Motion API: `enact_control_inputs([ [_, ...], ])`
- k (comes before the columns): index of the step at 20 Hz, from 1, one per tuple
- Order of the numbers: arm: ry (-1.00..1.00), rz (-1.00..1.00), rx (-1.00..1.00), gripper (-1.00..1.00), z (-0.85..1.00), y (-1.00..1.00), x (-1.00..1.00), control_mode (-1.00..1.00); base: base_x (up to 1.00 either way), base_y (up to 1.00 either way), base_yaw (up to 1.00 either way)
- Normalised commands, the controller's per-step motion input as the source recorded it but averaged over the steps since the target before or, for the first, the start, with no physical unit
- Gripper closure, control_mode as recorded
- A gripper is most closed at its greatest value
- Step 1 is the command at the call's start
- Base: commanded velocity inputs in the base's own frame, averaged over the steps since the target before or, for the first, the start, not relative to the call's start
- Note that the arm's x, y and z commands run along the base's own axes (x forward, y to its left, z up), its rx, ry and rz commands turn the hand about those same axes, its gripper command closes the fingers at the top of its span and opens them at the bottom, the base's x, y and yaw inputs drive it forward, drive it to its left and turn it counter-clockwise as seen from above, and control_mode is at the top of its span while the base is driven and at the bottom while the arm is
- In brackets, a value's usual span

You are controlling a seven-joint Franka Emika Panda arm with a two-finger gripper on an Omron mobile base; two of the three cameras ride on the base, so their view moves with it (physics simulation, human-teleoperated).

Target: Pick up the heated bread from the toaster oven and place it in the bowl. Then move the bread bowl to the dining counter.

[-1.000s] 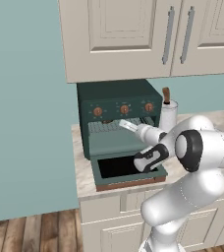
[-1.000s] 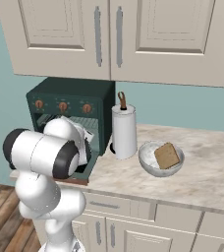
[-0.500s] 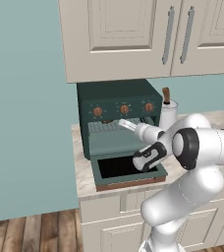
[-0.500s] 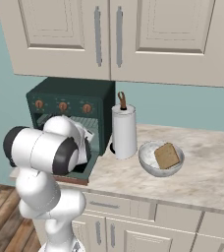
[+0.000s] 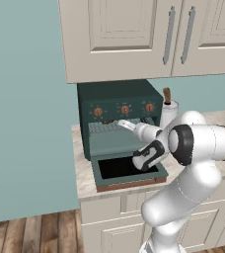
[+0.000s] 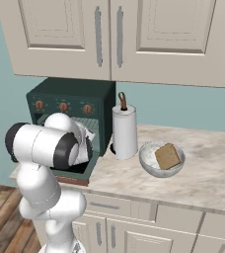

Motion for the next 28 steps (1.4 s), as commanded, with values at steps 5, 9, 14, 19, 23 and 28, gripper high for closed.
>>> enact_control_inputs([
  [5,0.00,0.00,0.00,1.00,0.00,0.00,0.00,-1.00,0.00,0.00,0.00],
  [9,-0.02,0.00,0.00,1.00,0.00,0.00,-0.03,-1.00,0.00,0.00,0.00],
  [14,-0.11,0.00,0.00,1.00,0.00,-0.05,-0.31,-1.00,0.00,0.00,0.00],
  [19,-0.14,0.00,0.01,1.00,0.00,-0.14,-0.49,-1.00,0.00,0.00,0.00],
  [23,-0.19,0.00,0.02,1.00,0.00,-0.17,-0.65,-1.00,0.00,0.00,0.00],
  [28,-0.19,0.00,0.00,1.00,0.00,-0.10,-0.67,-1.00,0.00,0.00,0.00],
])
